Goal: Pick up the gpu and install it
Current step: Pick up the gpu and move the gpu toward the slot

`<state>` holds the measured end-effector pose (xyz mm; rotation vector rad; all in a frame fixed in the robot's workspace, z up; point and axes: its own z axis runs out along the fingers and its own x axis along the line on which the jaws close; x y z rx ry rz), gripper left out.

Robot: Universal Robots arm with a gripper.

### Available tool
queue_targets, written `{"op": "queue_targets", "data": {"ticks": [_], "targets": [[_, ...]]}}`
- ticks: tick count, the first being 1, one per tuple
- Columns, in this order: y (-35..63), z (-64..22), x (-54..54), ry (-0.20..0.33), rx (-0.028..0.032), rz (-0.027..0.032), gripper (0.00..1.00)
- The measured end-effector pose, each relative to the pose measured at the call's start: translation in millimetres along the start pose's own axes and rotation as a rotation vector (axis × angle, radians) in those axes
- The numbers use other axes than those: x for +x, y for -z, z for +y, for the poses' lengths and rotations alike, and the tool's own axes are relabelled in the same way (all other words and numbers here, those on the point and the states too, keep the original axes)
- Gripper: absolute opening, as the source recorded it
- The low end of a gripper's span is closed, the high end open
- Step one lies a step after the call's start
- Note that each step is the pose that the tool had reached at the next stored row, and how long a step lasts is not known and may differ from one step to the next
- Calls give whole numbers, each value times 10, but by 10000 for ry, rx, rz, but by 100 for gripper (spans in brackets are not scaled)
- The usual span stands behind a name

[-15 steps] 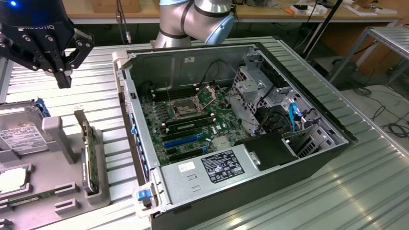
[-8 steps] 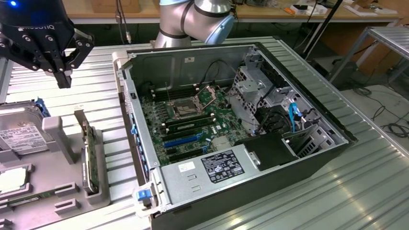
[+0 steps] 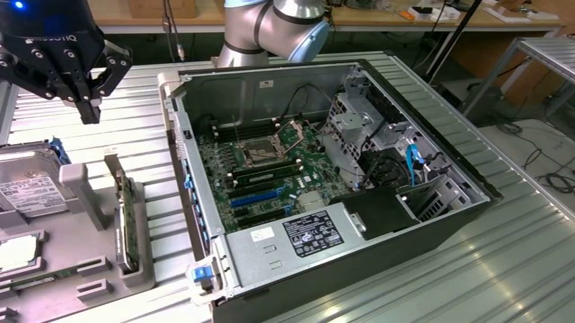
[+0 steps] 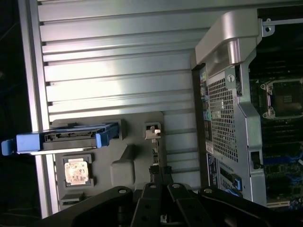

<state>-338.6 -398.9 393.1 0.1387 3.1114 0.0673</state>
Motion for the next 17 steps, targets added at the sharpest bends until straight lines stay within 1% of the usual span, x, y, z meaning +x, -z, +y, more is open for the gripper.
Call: {"op": "queue_targets", "data": {"ticks": [14, 17], "targets": [[0, 0, 1, 657, -16, 29, 11], [0, 0, 1, 654, -17, 29, 11]]}}
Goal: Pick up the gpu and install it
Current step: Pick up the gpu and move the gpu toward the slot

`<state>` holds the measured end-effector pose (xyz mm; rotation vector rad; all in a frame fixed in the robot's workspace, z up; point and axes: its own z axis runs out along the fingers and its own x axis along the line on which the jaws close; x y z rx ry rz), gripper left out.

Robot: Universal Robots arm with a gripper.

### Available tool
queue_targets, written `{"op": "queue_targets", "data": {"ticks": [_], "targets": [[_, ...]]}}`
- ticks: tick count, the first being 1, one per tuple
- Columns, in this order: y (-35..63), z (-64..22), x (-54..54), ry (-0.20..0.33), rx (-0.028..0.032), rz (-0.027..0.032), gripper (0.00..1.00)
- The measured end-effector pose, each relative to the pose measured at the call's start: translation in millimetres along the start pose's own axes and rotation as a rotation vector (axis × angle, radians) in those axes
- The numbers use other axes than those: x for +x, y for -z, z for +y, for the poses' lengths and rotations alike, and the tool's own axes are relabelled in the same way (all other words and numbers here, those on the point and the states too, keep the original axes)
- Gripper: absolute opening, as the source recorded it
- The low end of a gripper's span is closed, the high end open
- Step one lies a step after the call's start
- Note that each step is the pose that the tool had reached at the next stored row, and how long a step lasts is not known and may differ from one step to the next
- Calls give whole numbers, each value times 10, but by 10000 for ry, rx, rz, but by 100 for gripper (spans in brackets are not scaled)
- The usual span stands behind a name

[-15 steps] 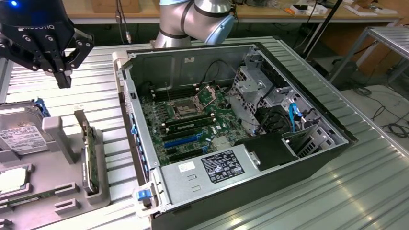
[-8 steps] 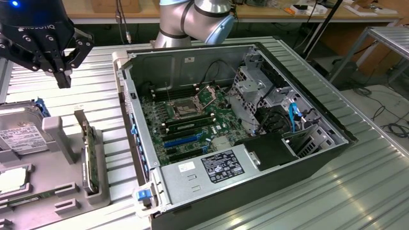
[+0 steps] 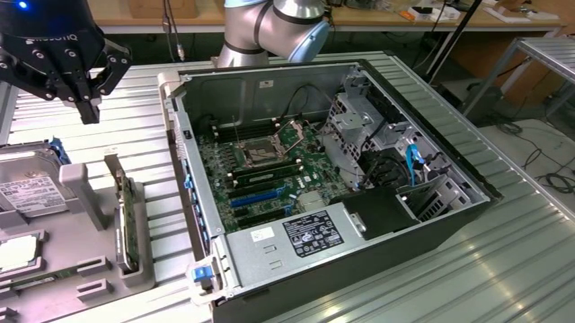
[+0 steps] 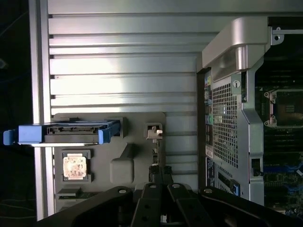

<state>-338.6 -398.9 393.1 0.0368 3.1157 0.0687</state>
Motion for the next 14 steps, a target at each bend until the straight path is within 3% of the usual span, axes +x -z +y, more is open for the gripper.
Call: {"op": "queue_targets", "data": {"ticks": [4, 12, 14], "targets": [[-1, -2, 0, -266, 6, -12, 11], [-1, -2, 0, -271, 7, -13, 11], [-1, -2, 0, -271, 7, -13, 24]]}}
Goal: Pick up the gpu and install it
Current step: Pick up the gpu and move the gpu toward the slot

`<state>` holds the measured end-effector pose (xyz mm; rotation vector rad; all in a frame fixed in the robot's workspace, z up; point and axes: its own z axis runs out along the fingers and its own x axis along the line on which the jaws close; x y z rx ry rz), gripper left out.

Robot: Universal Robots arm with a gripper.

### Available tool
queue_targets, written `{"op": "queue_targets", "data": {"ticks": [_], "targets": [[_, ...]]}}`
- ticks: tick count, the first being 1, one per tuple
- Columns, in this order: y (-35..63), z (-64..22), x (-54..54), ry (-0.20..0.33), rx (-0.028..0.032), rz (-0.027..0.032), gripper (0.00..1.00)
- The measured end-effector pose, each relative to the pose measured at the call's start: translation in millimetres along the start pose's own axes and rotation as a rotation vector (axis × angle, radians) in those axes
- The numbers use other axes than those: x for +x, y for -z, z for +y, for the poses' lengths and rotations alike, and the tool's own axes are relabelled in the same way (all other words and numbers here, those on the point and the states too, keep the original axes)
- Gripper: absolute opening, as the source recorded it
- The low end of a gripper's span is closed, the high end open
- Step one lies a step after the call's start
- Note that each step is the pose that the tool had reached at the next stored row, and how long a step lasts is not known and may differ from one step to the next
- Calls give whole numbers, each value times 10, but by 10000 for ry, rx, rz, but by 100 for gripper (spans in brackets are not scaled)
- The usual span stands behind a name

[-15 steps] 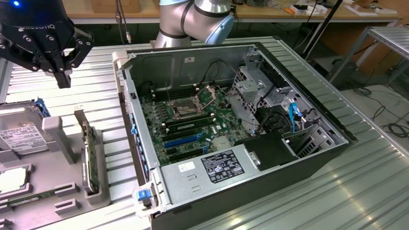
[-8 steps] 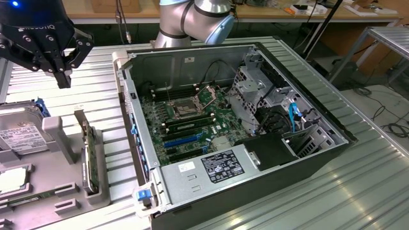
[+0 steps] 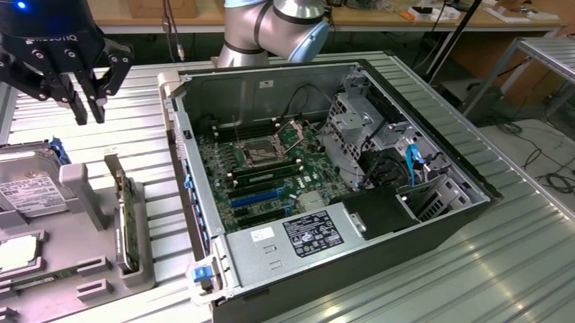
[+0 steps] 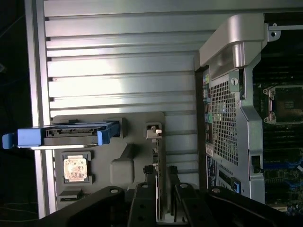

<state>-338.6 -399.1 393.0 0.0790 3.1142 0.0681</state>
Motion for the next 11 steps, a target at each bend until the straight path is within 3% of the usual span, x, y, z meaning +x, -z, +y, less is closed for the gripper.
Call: {"op": "queue_targets", "data": {"ticks": [3, 7, 11], "targets": [[0, 0, 0, 0, -1, 0, 29], [0, 0, 0, 0, 0, 0, 48], [0, 0, 0, 0, 0, 0, 48]]}}
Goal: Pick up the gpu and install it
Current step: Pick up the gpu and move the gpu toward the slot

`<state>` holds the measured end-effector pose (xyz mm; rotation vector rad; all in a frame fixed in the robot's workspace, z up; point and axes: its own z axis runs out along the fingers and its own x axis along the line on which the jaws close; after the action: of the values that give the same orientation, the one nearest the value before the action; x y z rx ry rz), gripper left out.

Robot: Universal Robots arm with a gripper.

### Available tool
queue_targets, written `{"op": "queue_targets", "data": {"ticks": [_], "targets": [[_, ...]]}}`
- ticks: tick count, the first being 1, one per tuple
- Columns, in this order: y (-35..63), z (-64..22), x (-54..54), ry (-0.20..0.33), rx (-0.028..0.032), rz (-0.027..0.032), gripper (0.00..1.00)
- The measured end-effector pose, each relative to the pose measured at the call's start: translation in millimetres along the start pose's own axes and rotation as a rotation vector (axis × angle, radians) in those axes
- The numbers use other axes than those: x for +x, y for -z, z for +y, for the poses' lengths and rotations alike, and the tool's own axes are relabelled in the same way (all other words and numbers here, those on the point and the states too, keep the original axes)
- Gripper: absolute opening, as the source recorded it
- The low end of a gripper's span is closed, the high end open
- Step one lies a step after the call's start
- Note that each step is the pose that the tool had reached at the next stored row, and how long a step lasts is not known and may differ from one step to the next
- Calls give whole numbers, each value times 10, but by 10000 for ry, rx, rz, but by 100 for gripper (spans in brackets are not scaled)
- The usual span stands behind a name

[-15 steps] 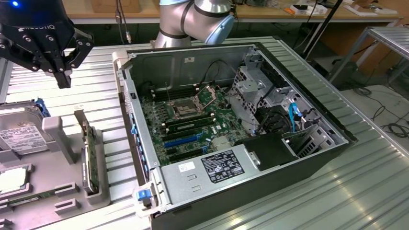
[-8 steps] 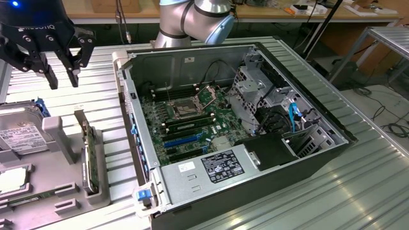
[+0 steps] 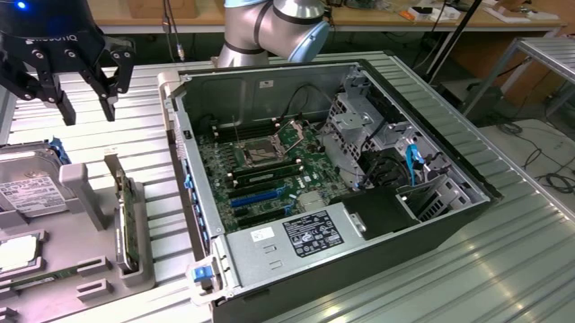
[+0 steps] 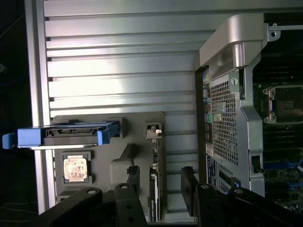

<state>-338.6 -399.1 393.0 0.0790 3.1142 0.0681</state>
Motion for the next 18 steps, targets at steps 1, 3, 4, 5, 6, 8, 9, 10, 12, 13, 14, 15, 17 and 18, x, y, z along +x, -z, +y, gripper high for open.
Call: {"op": "queue_targets", "data": {"ticks": [1, 3, 4, 5, 6, 8, 9, 10, 12, 13, 14, 15, 17, 18], "targets": [[0, 0, 0, 0, 0, 0, 48], [0, -9, 0, 1, -1, 0, 48], [1, -13, -1, 1, 0, 1, 48], [1, -19, -1, 0, 0, 0, 48], [1, -30, -1, 0, 0, 1, 48], [2, -47, -2, 0, 0, 0, 48], [2, -53, -3, 0, 0, 0, 48], [2, -58, -3, 0, -1, -1, 48], [3, -74, -4, 0, 0, 0, 48], [3, -82, -4, 0, -1, 0, 48], [4, -89, -4, -1, 0, 0, 48], [4, -94, -5, 0, 0, 0, 48], [4, -101, -5, 0, -1, 0, 48], [4, -101, -5, -1, 0, 0, 48]]}}
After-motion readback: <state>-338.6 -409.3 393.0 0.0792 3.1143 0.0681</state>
